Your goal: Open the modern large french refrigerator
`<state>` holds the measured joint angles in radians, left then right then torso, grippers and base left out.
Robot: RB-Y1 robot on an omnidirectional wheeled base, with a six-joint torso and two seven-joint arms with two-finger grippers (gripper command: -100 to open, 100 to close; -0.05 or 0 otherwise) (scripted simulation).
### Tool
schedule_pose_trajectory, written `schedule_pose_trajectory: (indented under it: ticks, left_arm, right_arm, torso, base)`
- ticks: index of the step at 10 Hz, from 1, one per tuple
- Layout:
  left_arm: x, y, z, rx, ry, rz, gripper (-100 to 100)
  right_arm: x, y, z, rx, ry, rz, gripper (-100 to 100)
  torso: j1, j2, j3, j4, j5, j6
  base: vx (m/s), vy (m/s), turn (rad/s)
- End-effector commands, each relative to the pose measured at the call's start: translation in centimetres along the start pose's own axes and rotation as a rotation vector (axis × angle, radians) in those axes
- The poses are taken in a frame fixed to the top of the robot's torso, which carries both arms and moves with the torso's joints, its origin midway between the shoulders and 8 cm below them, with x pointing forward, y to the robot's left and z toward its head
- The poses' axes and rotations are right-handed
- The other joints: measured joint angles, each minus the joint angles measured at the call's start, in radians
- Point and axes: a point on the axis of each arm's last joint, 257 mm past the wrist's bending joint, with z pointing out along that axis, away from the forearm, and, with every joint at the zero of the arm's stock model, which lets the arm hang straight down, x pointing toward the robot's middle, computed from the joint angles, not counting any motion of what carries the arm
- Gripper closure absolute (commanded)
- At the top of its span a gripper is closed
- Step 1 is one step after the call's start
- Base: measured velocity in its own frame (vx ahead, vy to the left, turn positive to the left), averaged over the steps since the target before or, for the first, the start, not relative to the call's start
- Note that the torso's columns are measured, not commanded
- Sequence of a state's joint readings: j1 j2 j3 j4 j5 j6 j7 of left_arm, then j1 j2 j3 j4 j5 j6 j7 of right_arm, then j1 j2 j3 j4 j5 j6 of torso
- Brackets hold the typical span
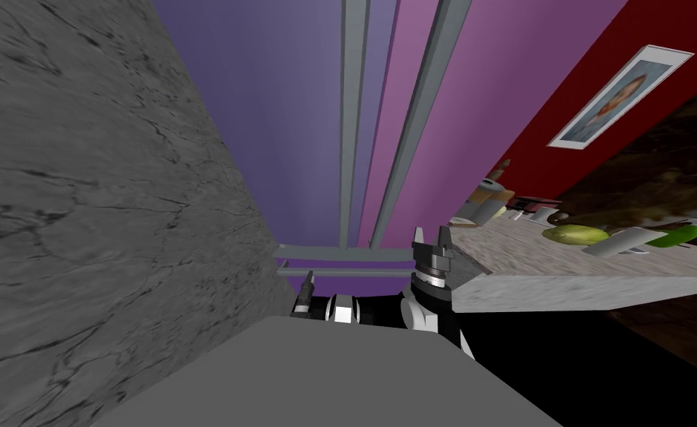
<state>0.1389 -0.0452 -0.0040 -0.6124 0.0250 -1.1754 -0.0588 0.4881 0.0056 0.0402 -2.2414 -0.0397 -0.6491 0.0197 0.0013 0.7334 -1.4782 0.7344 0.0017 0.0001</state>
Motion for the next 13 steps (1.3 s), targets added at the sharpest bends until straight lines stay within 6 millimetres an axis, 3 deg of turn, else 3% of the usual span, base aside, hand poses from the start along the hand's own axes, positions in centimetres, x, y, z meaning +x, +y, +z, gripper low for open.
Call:
schedule_pose_trajectory:
  ticks: [1, 5, 13]
  left_arm:
    - [0.3, 0.7, 0.8, -0.029, 0.007, 0.001, 100]
    - [0.7, 0.4, 1.6, -0.024, 0.016, 0.000, 100]
    - [1.3, 0.7, 1.6, -0.035, 0.034, -0.001, 100]
  right_arm:
    - [0.0, 0.0, 0.0, 0.000, 0.000, 0.000, 0]
    - [0.0, 0.0, 0.0, 0.000, 0.000, 0.000, 0]
    - [0.0, 0.0, 0.0, 0.000, 0.000, 0.000, 0]
  torso:
    - [0.000, 0.002, 0.002, -0.001, 0.001, 0.001]
    - [0.001, -0.003, -0.001, -0.001, 0.000, 0.000]
    - [0.000, 0.004, 0.003, 0.000, 0.001, 0.000]
  base:
    - [-0.126, -0.010, 0.012]
    - [-0.081, 0.001, 0.015]
    - [-0.179, -0.012, 0.026]
